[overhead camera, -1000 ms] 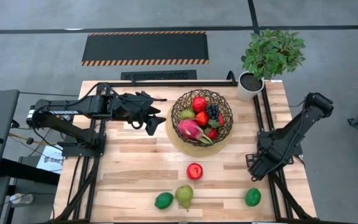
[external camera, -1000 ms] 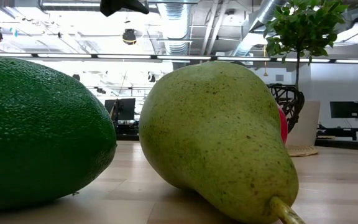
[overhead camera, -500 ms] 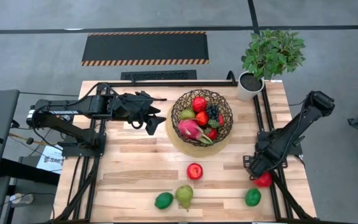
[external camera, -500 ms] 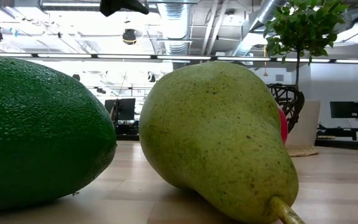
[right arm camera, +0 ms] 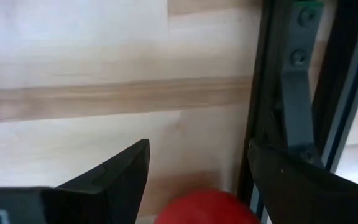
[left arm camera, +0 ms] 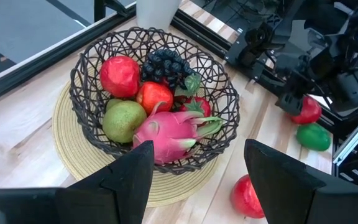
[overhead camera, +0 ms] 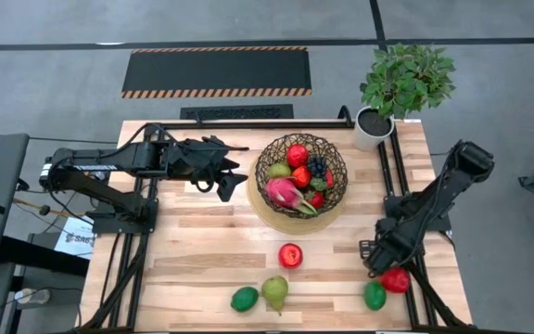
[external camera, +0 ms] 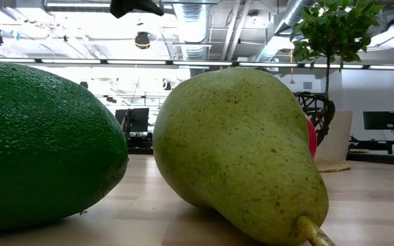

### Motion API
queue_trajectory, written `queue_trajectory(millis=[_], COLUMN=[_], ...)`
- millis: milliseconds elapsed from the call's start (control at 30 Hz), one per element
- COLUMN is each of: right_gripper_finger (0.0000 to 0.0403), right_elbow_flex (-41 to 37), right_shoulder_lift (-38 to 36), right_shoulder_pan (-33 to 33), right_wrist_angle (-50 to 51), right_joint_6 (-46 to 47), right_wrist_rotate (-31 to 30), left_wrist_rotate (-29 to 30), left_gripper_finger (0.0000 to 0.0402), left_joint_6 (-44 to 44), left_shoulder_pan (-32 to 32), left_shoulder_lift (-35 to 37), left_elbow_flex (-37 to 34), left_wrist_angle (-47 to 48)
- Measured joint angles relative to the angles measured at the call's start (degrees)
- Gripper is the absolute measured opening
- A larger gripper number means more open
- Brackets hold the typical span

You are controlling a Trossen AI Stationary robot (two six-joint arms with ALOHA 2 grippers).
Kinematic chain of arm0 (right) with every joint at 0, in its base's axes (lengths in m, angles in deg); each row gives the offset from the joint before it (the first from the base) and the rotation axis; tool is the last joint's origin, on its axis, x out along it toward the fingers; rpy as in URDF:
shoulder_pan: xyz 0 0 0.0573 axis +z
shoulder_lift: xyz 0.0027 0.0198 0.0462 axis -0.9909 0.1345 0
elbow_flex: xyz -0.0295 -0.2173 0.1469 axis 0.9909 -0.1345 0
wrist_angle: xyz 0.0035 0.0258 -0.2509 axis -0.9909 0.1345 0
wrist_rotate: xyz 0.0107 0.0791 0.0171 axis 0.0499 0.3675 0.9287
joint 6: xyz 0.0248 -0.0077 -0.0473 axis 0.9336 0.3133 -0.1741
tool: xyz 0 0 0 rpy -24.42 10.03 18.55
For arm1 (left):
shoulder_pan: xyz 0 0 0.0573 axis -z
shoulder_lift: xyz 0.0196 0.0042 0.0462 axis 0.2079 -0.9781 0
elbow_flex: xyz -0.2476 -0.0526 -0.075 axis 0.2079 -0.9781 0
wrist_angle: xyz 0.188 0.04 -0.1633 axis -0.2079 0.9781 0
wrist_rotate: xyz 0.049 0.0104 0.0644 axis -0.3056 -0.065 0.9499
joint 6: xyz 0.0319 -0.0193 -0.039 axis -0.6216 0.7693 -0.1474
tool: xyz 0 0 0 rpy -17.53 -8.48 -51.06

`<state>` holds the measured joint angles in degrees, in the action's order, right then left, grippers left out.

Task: Build produce basket
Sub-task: Put the red apple into the black basket

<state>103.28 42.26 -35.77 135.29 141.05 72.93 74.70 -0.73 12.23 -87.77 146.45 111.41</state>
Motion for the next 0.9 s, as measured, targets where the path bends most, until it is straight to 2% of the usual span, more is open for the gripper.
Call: queue_trajectory(millis=[267, 400, 633, 900], right_gripper_finger=[0.0291, 0.0277, 0.0226, 0.0149], right_elbow_flex=[0.0, 0.0, 0.0, 0.2], right_shoulder_lift=[0.1, 0.1, 0.0, -1.1], right_shoulder_pan=[0.0, -0.1, -1.5, -5.0], right_wrist_angle=[-0.6, -0.5, 0.2, 0.6], right_joint_6=[0.0, 0.0, -0.2, -4.0], right_wrist_rotate=[1.2, 1.2, 1.0, -2.6], left_wrist_rotate=[0.0, 0.0, 0.0, 0.0], left_gripper_finger=[0.0236, 0.0236, 0.0236, 0.0236], left_joint_6=[-0.2, -0.2, -0.2, -0.1], left_shoulder_pan=[-0.4, -0.4, -0.4, -0.4], left_shoulder_lift=[0.0, 0.0, 0.0, 0.0], left_elbow_flex=[0.0, 0.0, 0.0, 0.0], left_wrist_angle=[0.0, 0.0, 0.0, 0.0])
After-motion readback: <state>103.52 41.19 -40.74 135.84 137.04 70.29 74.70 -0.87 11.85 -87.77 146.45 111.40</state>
